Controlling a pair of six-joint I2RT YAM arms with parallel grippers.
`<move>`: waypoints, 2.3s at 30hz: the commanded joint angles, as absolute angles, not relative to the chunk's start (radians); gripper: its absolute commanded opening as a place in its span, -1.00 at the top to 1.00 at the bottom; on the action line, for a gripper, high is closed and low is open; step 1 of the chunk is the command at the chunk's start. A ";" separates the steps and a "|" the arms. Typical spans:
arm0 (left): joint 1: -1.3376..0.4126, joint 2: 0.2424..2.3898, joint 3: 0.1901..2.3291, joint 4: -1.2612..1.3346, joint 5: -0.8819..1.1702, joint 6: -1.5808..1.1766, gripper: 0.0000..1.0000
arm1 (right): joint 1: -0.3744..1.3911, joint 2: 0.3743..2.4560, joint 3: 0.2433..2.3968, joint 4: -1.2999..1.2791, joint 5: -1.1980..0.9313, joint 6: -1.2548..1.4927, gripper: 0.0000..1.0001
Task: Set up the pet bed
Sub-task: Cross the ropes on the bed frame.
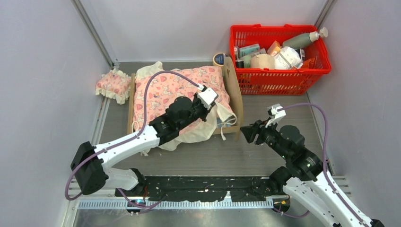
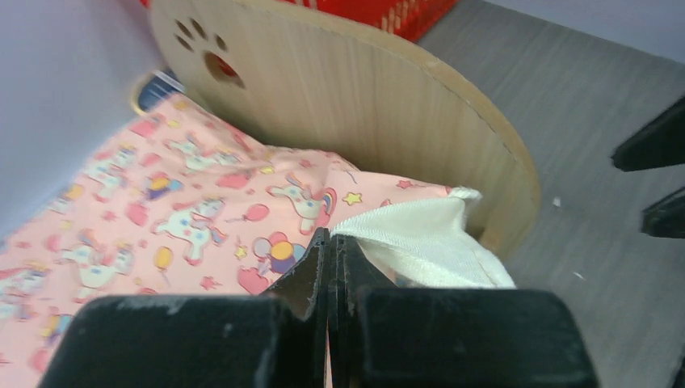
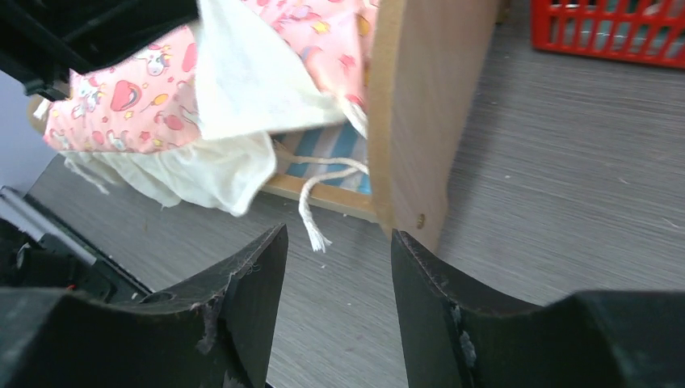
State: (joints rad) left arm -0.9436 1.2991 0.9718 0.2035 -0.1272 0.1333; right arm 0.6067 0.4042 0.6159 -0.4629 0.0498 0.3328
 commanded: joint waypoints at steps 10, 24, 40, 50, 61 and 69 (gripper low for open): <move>-0.740 1.289 0.957 0.196 0.297 -0.231 1.00 | 0.824 0.673 0.763 -0.262 0.237 0.291 -0.17; -0.562 1.244 0.975 0.198 0.402 -0.347 1.00 | 0.832 0.881 0.944 -0.361 0.293 0.029 -0.02; -0.460 1.206 0.945 0.182 0.415 -0.378 1.00 | 0.765 1.155 1.124 -0.468 0.195 -0.008 -0.05; -0.430 1.211 0.936 0.203 0.425 -0.402 1.00 | 0.758 1.194 1.073 -0.368 0.137 0.087 0.27; -0.413 1.215 0.920 0.195 0.392 -0.395 1.00 | 0.756 1.152 1.190 -0.521 0.226 0.075 0.89; -0.411 1.216 0.908 0.141 0.311 -0.333 1.00 | 0.755 1.218 1.388 -0.693 0.306 0.006 0.90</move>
